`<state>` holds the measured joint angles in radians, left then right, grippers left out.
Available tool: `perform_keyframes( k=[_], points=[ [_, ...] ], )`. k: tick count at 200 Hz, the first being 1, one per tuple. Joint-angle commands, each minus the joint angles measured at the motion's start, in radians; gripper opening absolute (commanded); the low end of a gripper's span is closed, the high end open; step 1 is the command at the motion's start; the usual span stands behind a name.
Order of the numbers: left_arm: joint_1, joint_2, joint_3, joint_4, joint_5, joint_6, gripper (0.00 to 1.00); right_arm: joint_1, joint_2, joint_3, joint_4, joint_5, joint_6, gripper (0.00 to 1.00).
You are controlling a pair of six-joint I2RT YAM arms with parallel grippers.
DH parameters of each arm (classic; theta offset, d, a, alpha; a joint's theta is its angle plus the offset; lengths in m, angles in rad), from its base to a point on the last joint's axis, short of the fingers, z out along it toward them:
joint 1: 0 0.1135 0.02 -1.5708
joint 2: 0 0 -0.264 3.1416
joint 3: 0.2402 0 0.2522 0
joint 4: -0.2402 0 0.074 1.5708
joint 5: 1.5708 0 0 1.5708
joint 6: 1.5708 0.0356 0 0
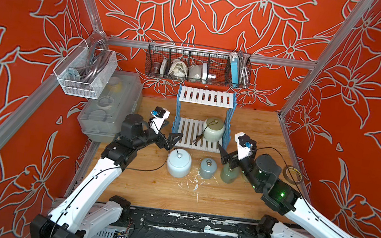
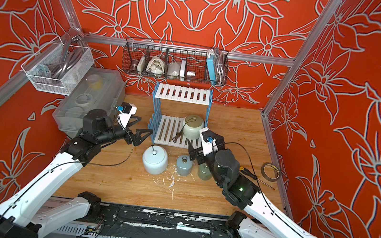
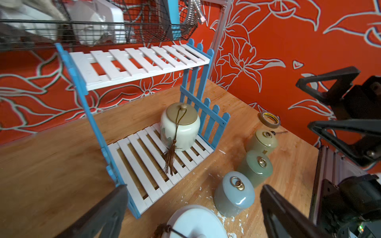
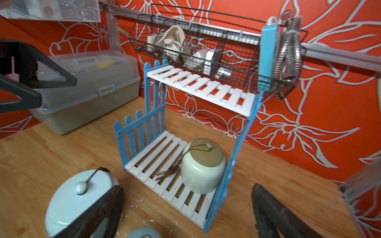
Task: Remove the tea canisters from the shelf
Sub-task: Adjust the shelf at the center of the board.
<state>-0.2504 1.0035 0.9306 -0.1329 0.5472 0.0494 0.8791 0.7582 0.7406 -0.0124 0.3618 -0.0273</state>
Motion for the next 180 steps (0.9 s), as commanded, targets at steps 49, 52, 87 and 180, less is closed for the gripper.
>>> perform_keyframes(
  k=[49,52,87,180],
  points=[
    [-0.134,0.259,0.136,0.12,-0.004,0.081,0.99,-0.122,-0.312,-0.106,-0.187,0.181,-0.156,0.99],
    [-0.142,0.27,0.139,0.125,-0.004,0.086,0.99,-0.125,-0.324,-0.113,-0.187,0.185,-0.162,1.0],
    [-0.197,0.399,0.223,0.143,-0.025,0.112,0.99,-0.133,-0.444,-0.205,-0.169,0.244,-0.208,0.99],
    [-0.275,0.732,0.387,0.242,-0.094,0.096,0.99,-0.134,-0.556,-0.279,-0.136,0.294,-0.259,1.0]
  ],
)
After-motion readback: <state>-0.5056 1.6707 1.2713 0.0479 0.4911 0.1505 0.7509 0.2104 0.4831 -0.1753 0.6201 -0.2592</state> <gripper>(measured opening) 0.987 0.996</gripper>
